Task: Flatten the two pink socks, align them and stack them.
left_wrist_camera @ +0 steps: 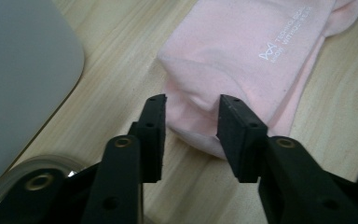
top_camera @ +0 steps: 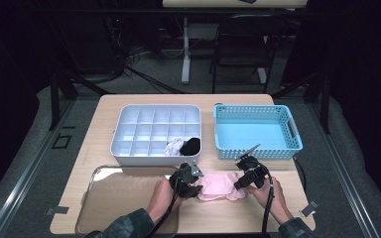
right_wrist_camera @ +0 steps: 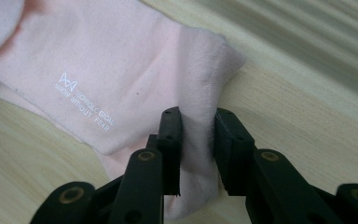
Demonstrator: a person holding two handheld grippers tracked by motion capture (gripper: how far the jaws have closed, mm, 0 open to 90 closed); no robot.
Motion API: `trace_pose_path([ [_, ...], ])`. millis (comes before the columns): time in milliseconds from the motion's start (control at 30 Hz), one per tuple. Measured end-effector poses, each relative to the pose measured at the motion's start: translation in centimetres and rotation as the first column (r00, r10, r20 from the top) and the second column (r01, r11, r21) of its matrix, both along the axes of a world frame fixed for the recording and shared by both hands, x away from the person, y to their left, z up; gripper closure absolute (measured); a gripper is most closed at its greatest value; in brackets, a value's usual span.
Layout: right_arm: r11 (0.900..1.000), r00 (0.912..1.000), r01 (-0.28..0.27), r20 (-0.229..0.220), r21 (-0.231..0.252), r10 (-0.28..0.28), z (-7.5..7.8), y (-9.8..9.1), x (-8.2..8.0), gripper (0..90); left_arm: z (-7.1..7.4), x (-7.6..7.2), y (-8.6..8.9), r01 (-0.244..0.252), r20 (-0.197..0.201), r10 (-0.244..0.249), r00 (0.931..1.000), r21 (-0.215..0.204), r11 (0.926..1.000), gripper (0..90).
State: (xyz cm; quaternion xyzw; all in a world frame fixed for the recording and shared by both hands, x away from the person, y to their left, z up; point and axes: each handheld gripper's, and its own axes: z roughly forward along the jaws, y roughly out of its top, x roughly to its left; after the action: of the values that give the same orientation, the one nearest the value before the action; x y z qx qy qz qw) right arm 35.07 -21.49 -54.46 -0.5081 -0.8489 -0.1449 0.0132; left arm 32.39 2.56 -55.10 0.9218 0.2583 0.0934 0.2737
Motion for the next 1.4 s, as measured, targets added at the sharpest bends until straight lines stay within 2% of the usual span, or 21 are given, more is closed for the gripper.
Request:
trace_pose_path([
  [200,1.0000,1.0000,-0.001,0.004,-0.006,0.001,0.1,0.0,0.0,75.5,-0.1,0.2,0.2,0.005,0.004,-0.005,1.0000,-0.002,1.0000,80.6],
  [300,0.9999,0.9999,0.002,0.014,-0.011,-0.002,0.2,0.0,0.0,75.7,-0.1,0.3,0.3,-0.001,0.010,0.001,0.9999,-0.005,1.0000,84.9],
  [367,0.9999,0.9999,-0.002,0.013,-0.012,0.002,0.3,-0.1,0.0,75.8,-0.2,0.4,0.4,-0.012,0.010,0.012,0.9999,-0.018,0.9998,86.0],
  [467,0.9997,0.9992,0.024,0.032,0.002,-0.024,0.2,0.0,-0.1,75.8,-0.2,0.5,0.5,-0.014,0.012,0.014,0.9998,-0.021,0.9997,86.3],
  [533,0.9998,0.9998,-0.001,0.022,-0.018,0.001,0.3,-0.2,0.1,75.8,-0.2,0.6,0.6,-0.017,0.010,0.017,0.9998,-0.021,0.9996,86.5],
  [633,0.9999,0.9996,0.002,0.027,-0.013,-0.002,0.4,-0.2,0.1,75.8,-0.4,0.8,0.6,-0.023,0.002,0.023,0.9997,-0.024,0.9994,86.3],
  [867,0.9999,0.9994,-0.004,0.035,-0.014,0.005,0.5,-0.3,0.1,75.8,-0.4,0.9,0.8,-0.032,-0.010,0.032,0.9994,-0.015,0.9994,77.7],
  [933,0.9999,0.9993,-0.004,0.038,-0.015,0.005,0.6,-0.3,0.2,75.7,-0.5,1.0,0.8,-0.040,-0.019,0.039,0.9991,-0.014,0.9991,68.6],
  [1033,0.9999,0.9993,-0.003,0.037,-0.016,0.004,0.7,-0.3,0.2,74.7,-0.2,1.0,1.0,-0.052,-0.022,0.051,0.9984,-0.027,0.9983,59.7],
  [1100,1.0000,0.9988,-0.002,0.050,0.003,0.002,0.8,-0.4,0.2,70.4,0.1,0.9,1.3,-0.063,-0.029,0.062,0.9976,-0.053,0.9966,56.4],
  [1133,1.0000,0.9988,-0.002,0.050,0.003,0.002,0.8,-0.4,0.2,70.4,0.1,0.9,1.3,-0.063,-0.029,0.062,0.9976,-0.053,0.9966,54.8],
  [1167,0.9989,0.9986,-0.015,0.051,0.044,0.013,1.1,-0.6,0.1,60.6,0.3,0.9,1.4,-0.061,-0.034,0.059,0.9977,-0.066,0.9960,53.8],
  [1233,0.9985,0.9985,-0.015,0.054,0.054,0.012,1.1,-0.5,0.1,57.5,0.4,0.9,1.4,-0.060,-0.036,0.058,0.9977,-0.068,0.9959,52.9],
  [1300,0.9977,0.9991,-0.019,0.038,0.065,0.017,0.8,-0.2,0.1,54.2,0.1,1.1,1.2,-0.055,-0.058,0.052,0.9969,-0.053,0.9971,52.8],
  [1333,0.9989,0.9990,-0.030,0.033,0.035,0.029,0.7,-0.1,0.2,53.8,0.0,1.2,1.2,-0.054,-0.061,0.050,0.9969,-0.050,0.9973,52.8],
  [1400,0.9990,0.9991,-0.037,0.020,0.025,0.036,0.5,0.0,0.2,53.3,0.0,1.1,1.2,-0.055,-0.059,0.052,0.9969,-0.050,0.9972,52.9],
])
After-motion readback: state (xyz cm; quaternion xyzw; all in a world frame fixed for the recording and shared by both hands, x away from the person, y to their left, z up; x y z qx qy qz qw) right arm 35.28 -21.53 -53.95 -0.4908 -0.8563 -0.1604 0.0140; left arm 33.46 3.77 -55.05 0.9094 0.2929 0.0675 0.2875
